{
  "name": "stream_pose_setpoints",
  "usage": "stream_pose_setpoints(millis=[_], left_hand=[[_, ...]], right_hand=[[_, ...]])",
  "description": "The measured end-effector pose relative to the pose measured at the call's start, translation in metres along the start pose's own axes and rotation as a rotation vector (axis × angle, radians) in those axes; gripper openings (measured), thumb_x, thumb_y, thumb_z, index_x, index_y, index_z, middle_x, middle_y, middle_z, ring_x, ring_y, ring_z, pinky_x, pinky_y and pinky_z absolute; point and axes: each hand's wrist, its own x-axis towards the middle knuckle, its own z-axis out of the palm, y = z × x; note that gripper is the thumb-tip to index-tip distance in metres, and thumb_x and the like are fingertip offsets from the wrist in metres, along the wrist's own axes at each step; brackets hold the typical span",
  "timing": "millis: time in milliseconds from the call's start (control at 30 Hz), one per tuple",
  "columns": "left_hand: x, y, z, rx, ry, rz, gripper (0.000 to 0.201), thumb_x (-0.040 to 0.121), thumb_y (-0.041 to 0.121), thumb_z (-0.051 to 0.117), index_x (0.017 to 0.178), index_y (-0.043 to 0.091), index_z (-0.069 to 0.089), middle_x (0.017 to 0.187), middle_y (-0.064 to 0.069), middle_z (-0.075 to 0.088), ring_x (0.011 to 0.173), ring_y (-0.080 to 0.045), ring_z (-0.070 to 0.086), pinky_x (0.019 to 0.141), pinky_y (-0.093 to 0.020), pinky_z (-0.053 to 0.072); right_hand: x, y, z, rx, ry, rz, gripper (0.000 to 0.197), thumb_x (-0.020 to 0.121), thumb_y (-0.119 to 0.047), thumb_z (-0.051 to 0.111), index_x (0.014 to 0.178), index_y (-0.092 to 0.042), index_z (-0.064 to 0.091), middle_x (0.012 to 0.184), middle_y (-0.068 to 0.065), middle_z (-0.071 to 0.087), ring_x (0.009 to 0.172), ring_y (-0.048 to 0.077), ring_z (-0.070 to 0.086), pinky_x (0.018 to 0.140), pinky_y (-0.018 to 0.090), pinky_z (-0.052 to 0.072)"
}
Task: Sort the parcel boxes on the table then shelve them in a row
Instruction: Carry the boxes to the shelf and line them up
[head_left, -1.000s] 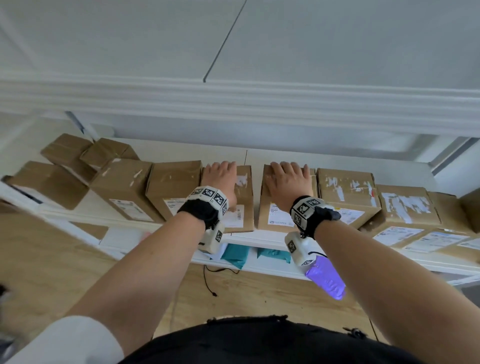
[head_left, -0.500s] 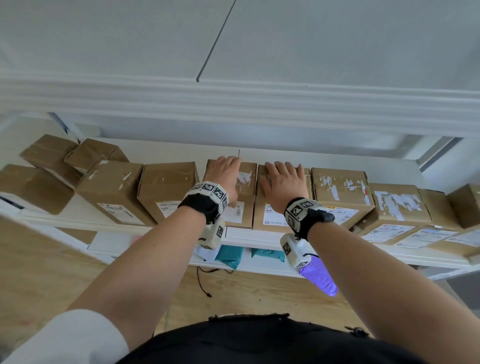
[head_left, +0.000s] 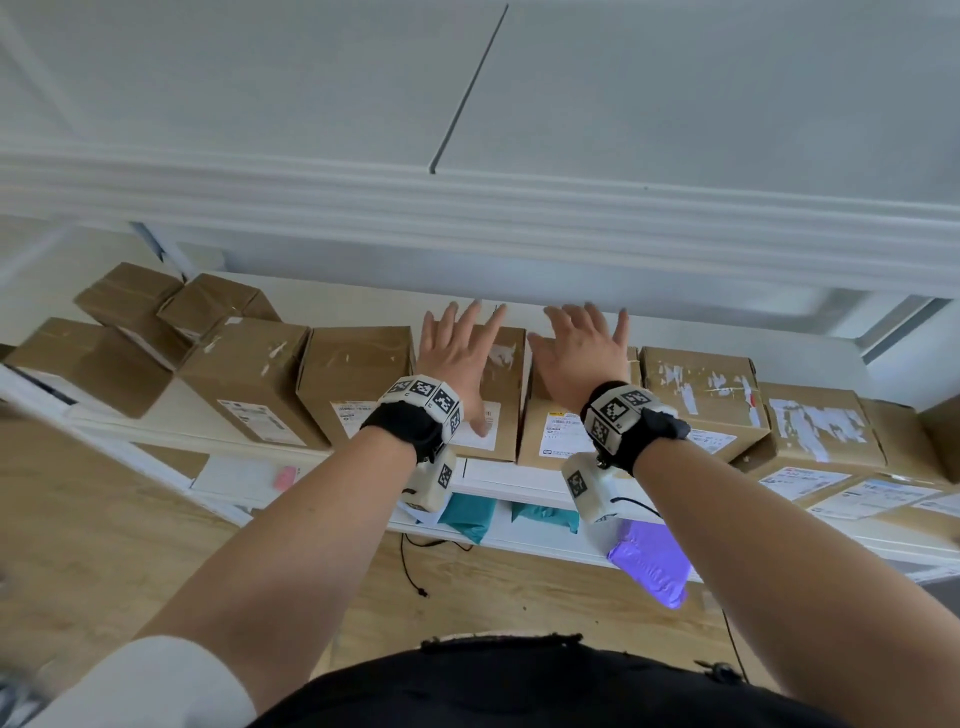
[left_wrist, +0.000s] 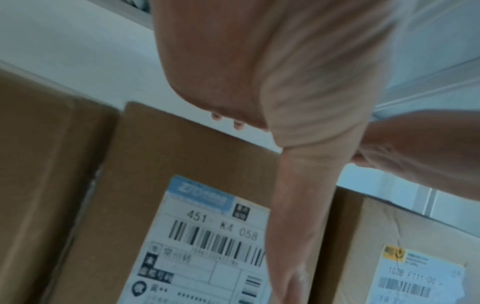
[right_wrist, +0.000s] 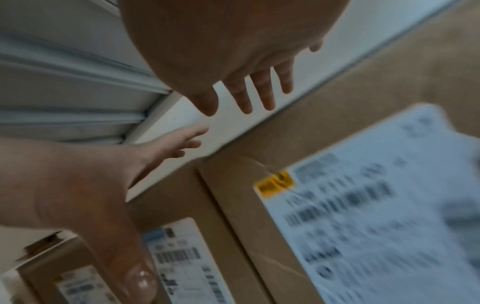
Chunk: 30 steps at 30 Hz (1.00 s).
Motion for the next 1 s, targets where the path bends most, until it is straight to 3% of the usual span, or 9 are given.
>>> stream_pose_setpoints(millis=[100, 233, 367, 500, 567, 700, 1000], left_hand=[[-0.014, -0.014, -0.010, 0.009, 0.011, -0.061, 0.161, 0.047, 0.050, 0.094, 0.150, 0.030, -0.028, 0.162, -0.008, -0.024, 0.149, -0.035, -0.019, 0.116, -0.056, -0.012], [-0.029, -0.057, -0.017, 0.033, -0.053, -0.167, 0.168, 0.037, 0.058, 0.094, 0.151, 0.031, -0.027, 0.162, -0.006, -0.023, 0.148, -0.034, -0.020, 0.117, -0.057, -0.013], [-0.038, -0.101, -0.003, 0.072, -0.139, -0.216, 0.160, 0.045, 0.051, 0.094, 0.152, 0.032, -0.024, 0.163, -0.008, -0.021, 0.149, -0.036, -0.017, 0.117, -0.058, -0.010], [-0.024, -0.131, 0.014, 0.054, -0.042, -0.143, 0.139, 0.053, 0.037, 0.091, 0.156, 0.027, -0.001, 0.157, -0.007, 0.018, 0.145, -0.032, 0.015, 0.120, -0.053, 0.008], [-0.009, -0.142, 0.013, 0.036, 0.029, -0.059, 0.130, 0.053, 0.032, 0.090, 0.155, 0.025, 0.009, 0.151, -0.004, 0.027, 0.140, -0.029, 0.024, 0.119, -0.048, 0.017], [0.012, -0.147, 0.014, 0.019, 0.059, 0.094, 0.125, 0.052, 0.027, 0.087, 0.153, 0.026, 0.015, 0.147, -0.002, 0.031, 0.135, -0.027, 0.028, 0.116, -0.044, 0.020], [0.012, -0.142, 0.024, -0.029, 0.075, 0.124, 0.114, 0.054, 0.027, 0.085, 0.148, 0.027, 0.021, 0.142, -0.002, 0.034, 0.129, -0.029, 0.031, 0.114, -0.047, 0.021]], right_hand=[[0.009, -0.029, -0.010, 0.049, 0.058, -0.070, 0.052, 0.101, -0.050, 0.033, 0.144, -0.022, 0.044, 0.147, 0.004, 0.046, 0.143, 0.028, 0.030, 0.120, 0.055, 0.005], [0.013, -0.069, -0.003, 0.077, -0.058, -0.123, 0.053, 0.101, -0.047, 0.034, 0.146, -0.021, 0.040, 0.150, 0.007, 0.042, 0.143, 0.031, 0.028, 0.120, 0.056, 0.007], [0.013, -0.094, 0.019, 0.045, -0.129, -0.127, 0.052, 0.100, -0.047, 0.034, 0.145, -0.021, 0.042, 0.148, 0.008, 0.044, 0.141, 0.032, 0.031, 0.120, 0.056, 0.008], [0.019, -0.107, 0.037, 0.017, -0.136, -0.082, 0.049, 0.100, -0.047, 0.032, 0.141, -0.023, 0.045, 0.144, 0.006, 0.047, 0.138, 0.030, 0.035, 0.119, 0.056, 0.010], [0.024, -0.107, 0.047, 0.007, -0.109, -0.069, 0.047, 0.100, -0.049, 0.033, 0.138, -0.025, 0.046, 0.141, 0.002, 0.050, 0.136, 0.027, 0.038, 0.118, 0.055, 0.012], [0.027, -0.108, 0.055, -0.046, -0.048, -0.054, 0.047, 0.098, -0.050, 0.035, 0.137, -0.027, 0.048, 0.136, -0.002, 0.055, 0.129, 0.025, 0.046, 0.116, 0.053, 0.021], [0.022, -0.112, 0.055, -0.067, 0.001, 0.026, 0.049, 0.096, -0.050, 0.033, 0.135, -0.026, 0.050, 0.133, 0.000, 0.058, 0.124, 0.027, 0.051, 0.112, 0.051, 0.028]])
